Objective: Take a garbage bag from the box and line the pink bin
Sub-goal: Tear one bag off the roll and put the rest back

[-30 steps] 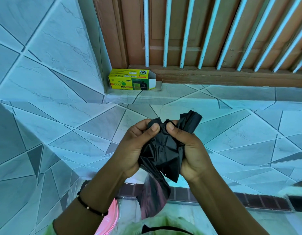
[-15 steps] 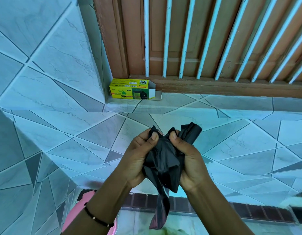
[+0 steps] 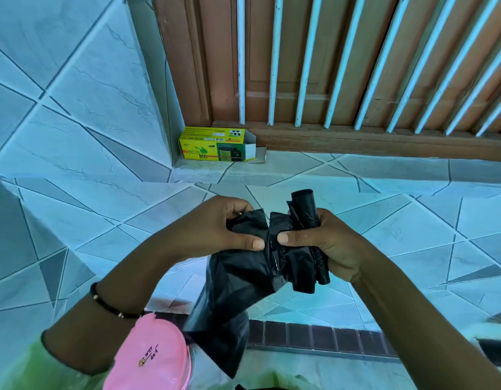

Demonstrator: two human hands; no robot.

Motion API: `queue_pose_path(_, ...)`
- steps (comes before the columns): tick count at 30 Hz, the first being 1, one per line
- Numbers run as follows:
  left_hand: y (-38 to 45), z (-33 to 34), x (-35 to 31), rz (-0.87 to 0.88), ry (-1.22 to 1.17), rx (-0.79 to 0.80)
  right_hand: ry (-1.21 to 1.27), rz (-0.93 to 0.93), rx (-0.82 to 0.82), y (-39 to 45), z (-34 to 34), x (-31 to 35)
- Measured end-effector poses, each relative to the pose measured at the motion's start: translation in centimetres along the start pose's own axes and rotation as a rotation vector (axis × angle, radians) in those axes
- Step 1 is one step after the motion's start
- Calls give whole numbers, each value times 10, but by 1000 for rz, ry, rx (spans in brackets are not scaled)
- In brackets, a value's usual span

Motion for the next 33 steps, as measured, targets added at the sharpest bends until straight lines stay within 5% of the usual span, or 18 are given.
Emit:
queue_pose_path(11, 0, 14, 2, -37, 38, 57, 62, 25, 32, 5, 7, -14)
queue_pose_path(24, 11, 39, -2, 107, -602, 131, 665, -179, 347, 7, 48, 6)
queue_pose_path(33, 16, 44, 3, 105, -856, 90, 684, -244, 179, 13, 39, 4)
Point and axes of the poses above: each hand's wrist, its own y-axis towards the middle knuckle, its own z-axis out of the palm, x = y × z, the point moved 9 cm from there along y, towards the middle knuckle, and after that the axes turned 9 degrees about -y, right-handed, at the moved point
